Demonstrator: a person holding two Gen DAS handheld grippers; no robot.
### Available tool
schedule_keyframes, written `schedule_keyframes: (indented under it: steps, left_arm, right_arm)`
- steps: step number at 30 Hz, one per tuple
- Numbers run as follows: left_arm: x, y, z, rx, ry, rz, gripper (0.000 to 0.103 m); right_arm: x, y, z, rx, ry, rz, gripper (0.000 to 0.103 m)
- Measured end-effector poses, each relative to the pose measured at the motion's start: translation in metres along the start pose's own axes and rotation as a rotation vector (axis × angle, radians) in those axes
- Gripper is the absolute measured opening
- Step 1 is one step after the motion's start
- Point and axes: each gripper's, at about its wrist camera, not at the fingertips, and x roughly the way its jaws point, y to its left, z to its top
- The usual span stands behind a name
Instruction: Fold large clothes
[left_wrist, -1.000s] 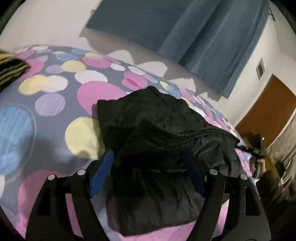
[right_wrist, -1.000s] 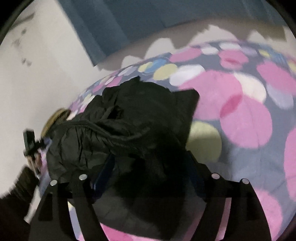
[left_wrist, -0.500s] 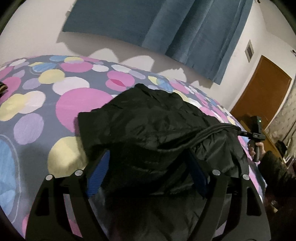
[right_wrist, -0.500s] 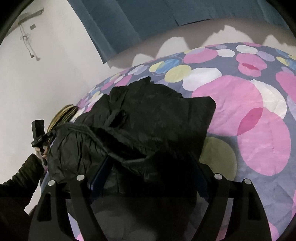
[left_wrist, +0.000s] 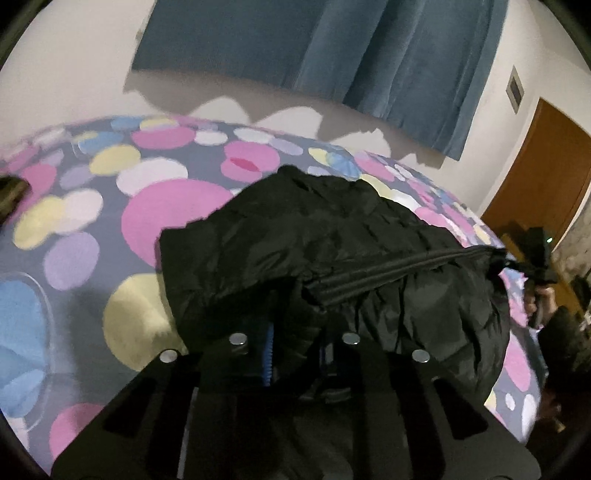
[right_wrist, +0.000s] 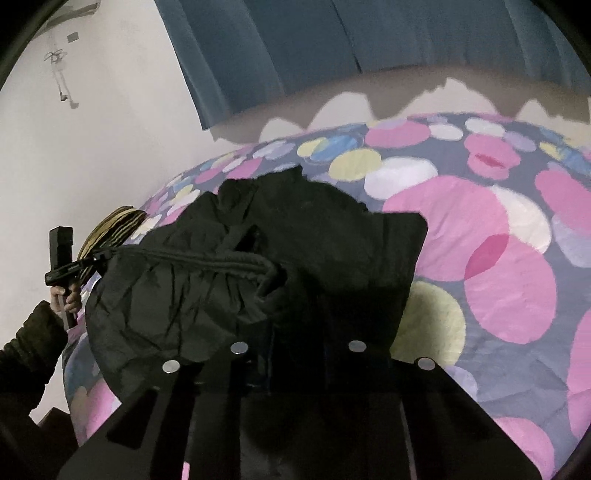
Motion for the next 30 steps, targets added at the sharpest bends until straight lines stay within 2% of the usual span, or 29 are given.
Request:
schedule_keyframes:
  steps: [5, 8, 13, 17, 23, 26, 30]
  left_arm:
    - [-0.025, -0.020, 0.022, 0.023, -0.052, 0.069, 0.013]
    - [-0.034, -0.031, 0.045, 0.056, -0.094, 0.116, 0.012]
    - [-0.023, -0.030, 0.090, 0.053, -0.122, 0.193, 0.011]
    - [0.008, -0.019, 0.128, 0.053, -0.126, 0.264, 0.011]
    - [0.072, 0.010, 0.156, -0.002, -0.079, 0.335, 0.011]
    - [0.115, 0.026, 0.161, -0.020, -0.026, 0.400, 0.010]
    - [0.154, 0.044, 0.157, -0.021, 0.055, 0.446, 0.010]
  right_arm:
    - [-0.027, 0.012, 0.017, -0.017, -0.068, -0.016, 0.016]
    - [-0.036, 0.019, 0.039, -0.026, -0.107, -0.033, 0.015]
    - [-0.021, 0.013, 0.082, -0.006, -0.128, -0.082, 0.015]
    - [0.002, 0.004, 0.113, 0.024, -0.134, -0.120, 0.015]
    - [0.058, -0.021, 0.153, 0.081, -0.106, -0.146, 0.014]
    - [0.094, -0.034, 0.160, 0.090, -0.055, -0.169, 0.014]
    - [0.141, -0.063, 0.159, 0.114, 0.044, -0.204, 0.014]
